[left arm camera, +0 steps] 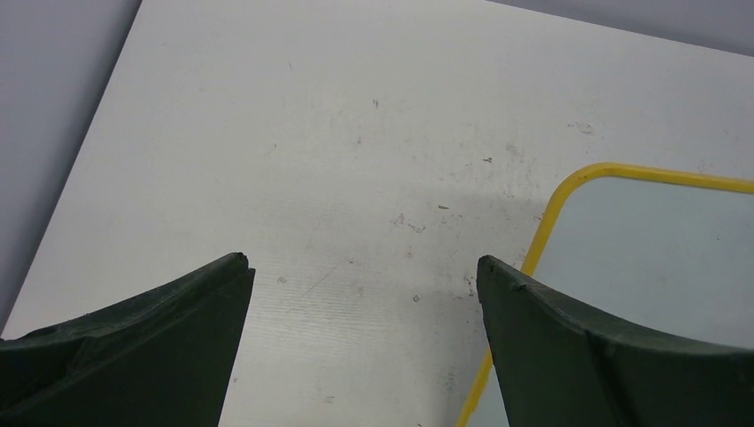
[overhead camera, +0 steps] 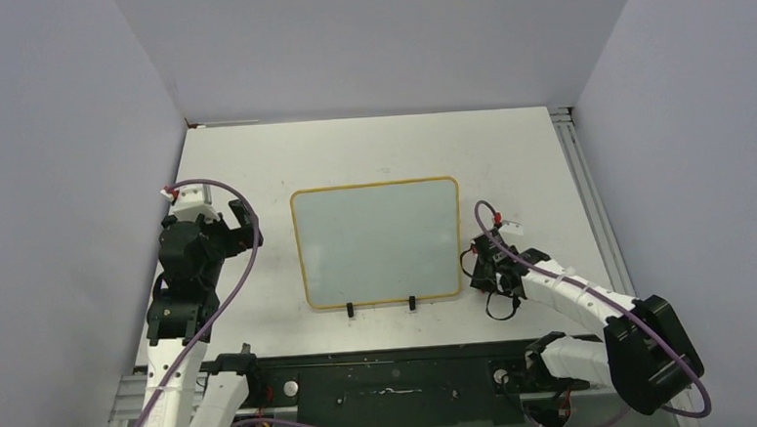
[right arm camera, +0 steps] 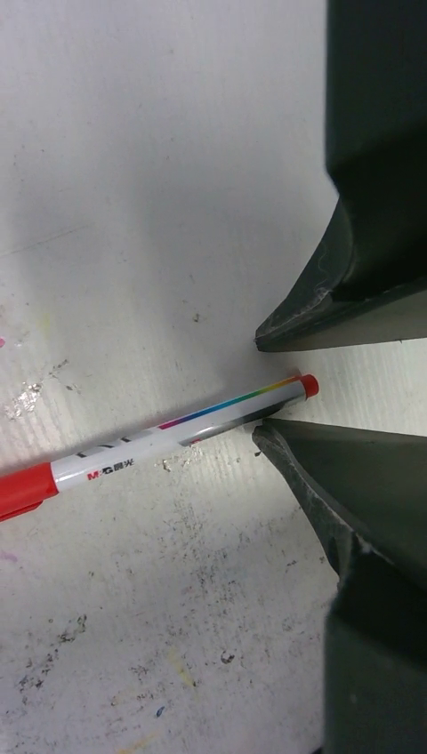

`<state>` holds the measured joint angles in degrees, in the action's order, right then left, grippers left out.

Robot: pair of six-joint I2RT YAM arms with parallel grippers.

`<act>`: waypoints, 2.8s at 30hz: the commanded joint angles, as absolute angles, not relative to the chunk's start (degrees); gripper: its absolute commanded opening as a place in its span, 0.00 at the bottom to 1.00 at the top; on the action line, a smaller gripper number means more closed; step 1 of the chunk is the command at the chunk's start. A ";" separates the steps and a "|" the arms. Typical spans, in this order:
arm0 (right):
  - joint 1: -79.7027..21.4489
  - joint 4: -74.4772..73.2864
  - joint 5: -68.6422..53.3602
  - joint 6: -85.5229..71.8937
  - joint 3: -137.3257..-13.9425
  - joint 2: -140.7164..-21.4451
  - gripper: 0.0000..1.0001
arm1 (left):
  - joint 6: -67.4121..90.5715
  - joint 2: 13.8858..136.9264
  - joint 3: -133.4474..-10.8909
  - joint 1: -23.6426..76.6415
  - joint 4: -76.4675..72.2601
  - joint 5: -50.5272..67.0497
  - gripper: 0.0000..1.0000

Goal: Write a sentence on the whiteboard
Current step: Open the whiteboard marker at the center of the board.

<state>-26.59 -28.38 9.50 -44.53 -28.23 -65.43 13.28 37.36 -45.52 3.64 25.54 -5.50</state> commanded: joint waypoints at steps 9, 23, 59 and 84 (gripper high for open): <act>-29.05 -28.59 16.29 -45.73 -31.82 -71.12 0.19 | 13.45 36.56 -45.52 3.36 24.35 -5.45 0.96; -28.30 -34.77 17.78 -45.58 -37.37 -61.29 0.05 | 11.77 36.87 -45.16 3.73 23.10 -1.90 0.96; -40.68 -41.21 -36.61 -32.03 -59.52 -54.89 0.05 | -10.19 45.37 -55.94 51.89 30.18 0.56 0.99; -56.69 -43.74 -44.45 -32.97 -57.21 -70.07 0.05 | -14.96 41.60 -47.71 69.50 36.08 7.58 0.92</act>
